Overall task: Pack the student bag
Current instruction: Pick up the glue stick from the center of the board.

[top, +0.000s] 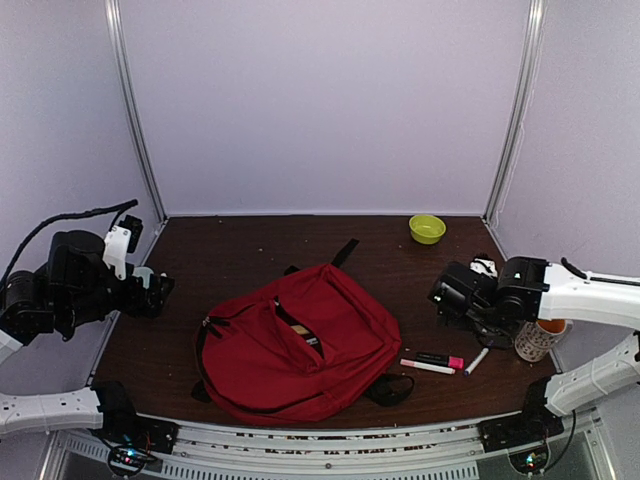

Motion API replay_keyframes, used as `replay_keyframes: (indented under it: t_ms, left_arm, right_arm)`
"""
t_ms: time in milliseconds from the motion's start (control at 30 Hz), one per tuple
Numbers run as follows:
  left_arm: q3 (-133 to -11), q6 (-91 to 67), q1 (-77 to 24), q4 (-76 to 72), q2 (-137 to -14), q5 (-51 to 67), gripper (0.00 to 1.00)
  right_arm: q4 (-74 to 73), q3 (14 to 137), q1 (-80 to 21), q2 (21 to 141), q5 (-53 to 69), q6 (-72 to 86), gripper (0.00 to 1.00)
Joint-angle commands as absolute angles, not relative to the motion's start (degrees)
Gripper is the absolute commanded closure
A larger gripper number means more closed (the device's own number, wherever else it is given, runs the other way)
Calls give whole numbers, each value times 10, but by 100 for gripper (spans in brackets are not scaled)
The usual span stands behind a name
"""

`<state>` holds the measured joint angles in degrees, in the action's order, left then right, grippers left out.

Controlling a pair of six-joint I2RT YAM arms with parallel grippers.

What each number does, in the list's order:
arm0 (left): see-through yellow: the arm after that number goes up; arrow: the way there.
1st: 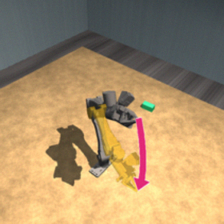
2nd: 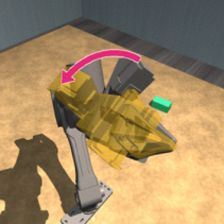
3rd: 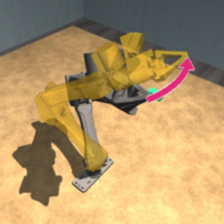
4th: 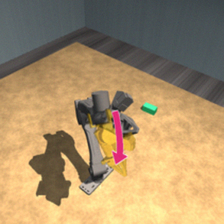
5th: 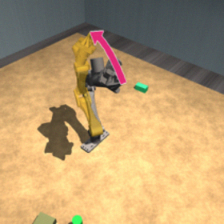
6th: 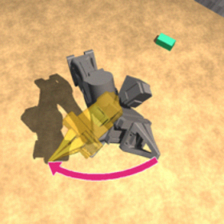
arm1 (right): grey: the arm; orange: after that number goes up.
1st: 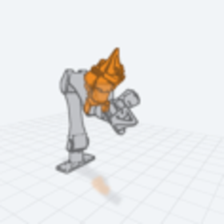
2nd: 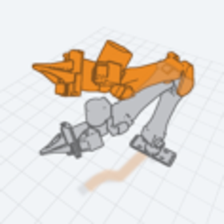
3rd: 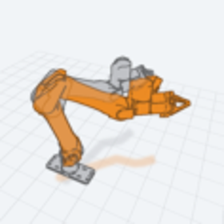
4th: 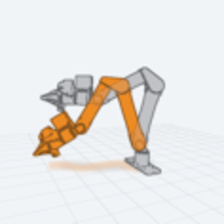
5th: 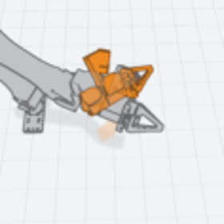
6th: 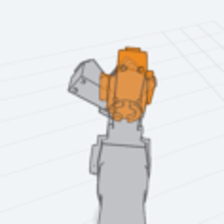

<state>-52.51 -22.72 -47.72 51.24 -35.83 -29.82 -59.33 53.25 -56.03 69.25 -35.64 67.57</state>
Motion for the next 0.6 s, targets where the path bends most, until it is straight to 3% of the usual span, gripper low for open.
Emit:
replay_keyframes:
  t_ms: [0,567]
  left_arm:
    - [-530,-214,-479,504,-349,-294,2]
    - [-528,-207,-479,504,-338,-285,2]
  right_arm:
    - [-509,454,-520,649,-246,713,3]
    - [-316,349,-512,738,-95,842,8]
